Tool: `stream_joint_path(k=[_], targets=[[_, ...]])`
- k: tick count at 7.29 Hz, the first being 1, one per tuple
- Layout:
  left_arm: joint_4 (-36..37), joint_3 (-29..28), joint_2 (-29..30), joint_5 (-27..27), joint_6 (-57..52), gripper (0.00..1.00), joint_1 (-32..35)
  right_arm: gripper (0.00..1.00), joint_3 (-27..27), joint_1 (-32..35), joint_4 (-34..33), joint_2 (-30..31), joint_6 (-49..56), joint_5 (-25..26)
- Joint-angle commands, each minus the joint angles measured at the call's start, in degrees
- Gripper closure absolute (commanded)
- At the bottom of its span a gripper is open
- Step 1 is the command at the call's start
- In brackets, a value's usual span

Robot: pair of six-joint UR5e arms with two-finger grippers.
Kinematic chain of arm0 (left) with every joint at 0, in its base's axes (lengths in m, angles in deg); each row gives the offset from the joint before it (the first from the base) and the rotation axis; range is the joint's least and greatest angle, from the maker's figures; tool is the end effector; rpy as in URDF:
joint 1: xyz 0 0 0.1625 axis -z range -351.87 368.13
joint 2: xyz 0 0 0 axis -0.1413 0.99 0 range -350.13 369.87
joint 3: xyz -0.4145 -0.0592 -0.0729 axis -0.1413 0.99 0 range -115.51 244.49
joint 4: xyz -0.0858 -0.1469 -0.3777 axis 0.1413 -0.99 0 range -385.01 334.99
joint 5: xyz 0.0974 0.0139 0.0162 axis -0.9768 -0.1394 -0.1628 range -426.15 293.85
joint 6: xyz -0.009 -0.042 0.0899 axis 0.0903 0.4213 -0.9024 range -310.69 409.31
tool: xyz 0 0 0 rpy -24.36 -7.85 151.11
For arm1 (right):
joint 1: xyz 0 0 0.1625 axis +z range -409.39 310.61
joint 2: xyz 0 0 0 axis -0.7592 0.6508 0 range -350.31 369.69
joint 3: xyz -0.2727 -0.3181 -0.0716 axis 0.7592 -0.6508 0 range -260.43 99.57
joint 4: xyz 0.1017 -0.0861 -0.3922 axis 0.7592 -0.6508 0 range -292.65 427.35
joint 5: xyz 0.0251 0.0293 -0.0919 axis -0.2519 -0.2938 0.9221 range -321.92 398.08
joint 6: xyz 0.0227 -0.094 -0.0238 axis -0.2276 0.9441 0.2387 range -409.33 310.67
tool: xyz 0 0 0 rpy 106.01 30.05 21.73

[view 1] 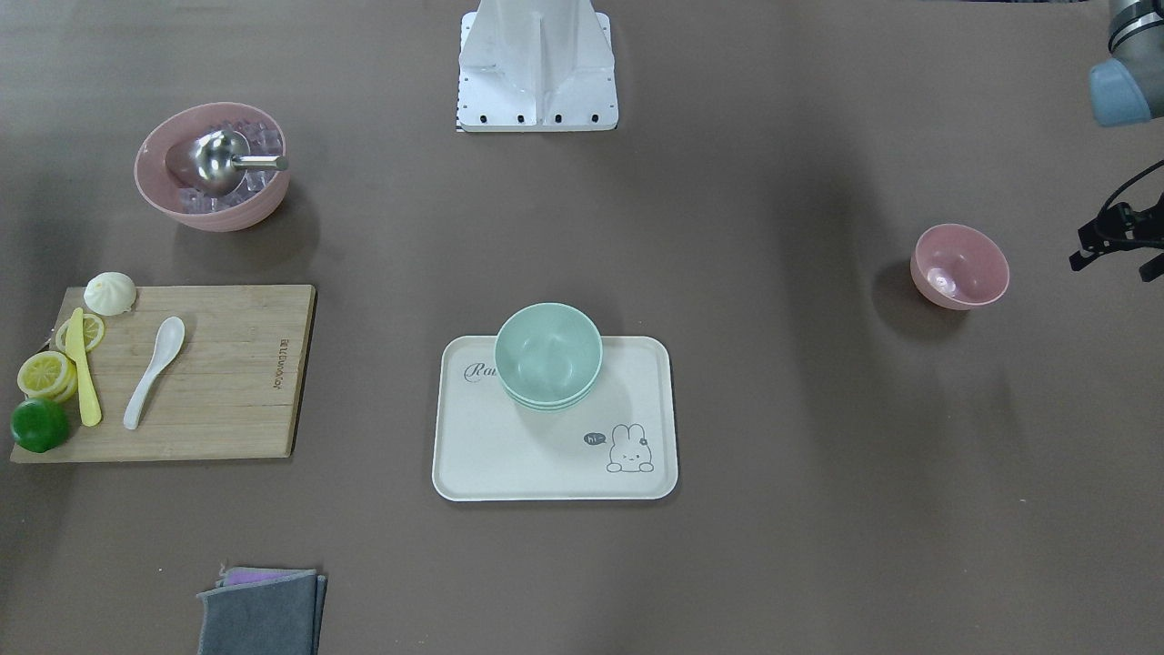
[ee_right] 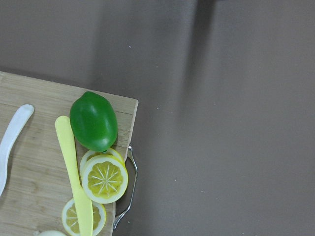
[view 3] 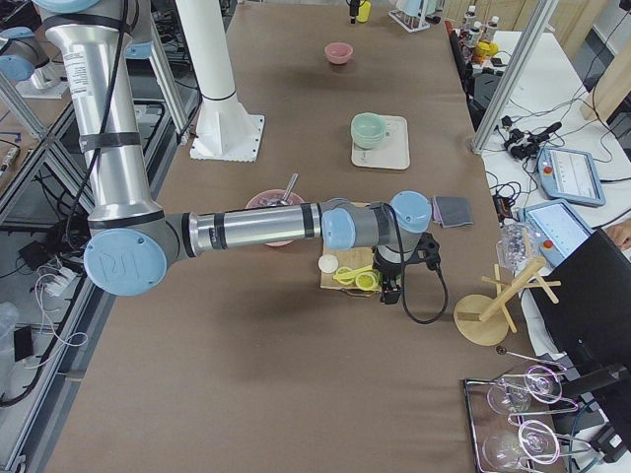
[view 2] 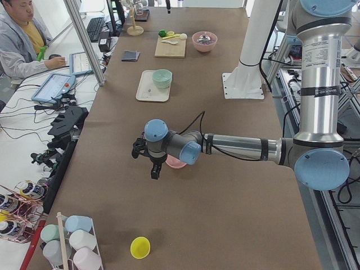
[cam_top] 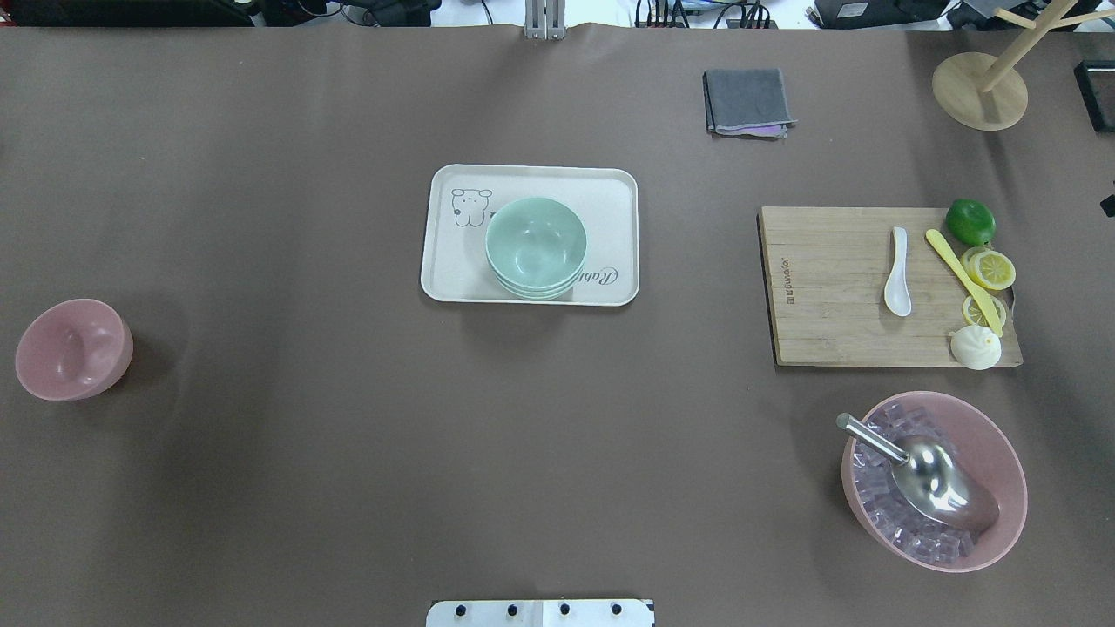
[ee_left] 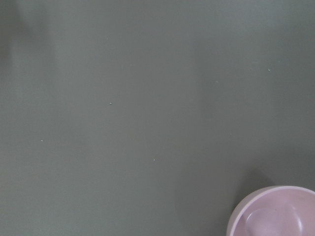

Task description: Stack pink bowl on green and place spoon

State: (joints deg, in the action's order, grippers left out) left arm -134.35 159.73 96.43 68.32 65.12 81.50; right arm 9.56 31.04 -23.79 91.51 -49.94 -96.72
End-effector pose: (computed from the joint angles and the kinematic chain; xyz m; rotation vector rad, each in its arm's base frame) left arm 0.0779 -0.4830 0.6048 0.1220 0.8347 0.1565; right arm -0.0302 -0.5591 0.5854 0.0468 -0.7893 -0.1959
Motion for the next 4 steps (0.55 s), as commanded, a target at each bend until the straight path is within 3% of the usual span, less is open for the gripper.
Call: stream_joint_path(k=[1,4], targets=[[-0.5,0.1,0.7,0.0,8.0,0.03,-6.1,0.0,0.2,-1.5,0.2,-0.6,-2.8,0.0],[-3.2,-0.4,0.5,0.2,13.2,0.08,-11.6,0.0,0.1,-2.9,5.7,0.3,-7.5,0.1]])
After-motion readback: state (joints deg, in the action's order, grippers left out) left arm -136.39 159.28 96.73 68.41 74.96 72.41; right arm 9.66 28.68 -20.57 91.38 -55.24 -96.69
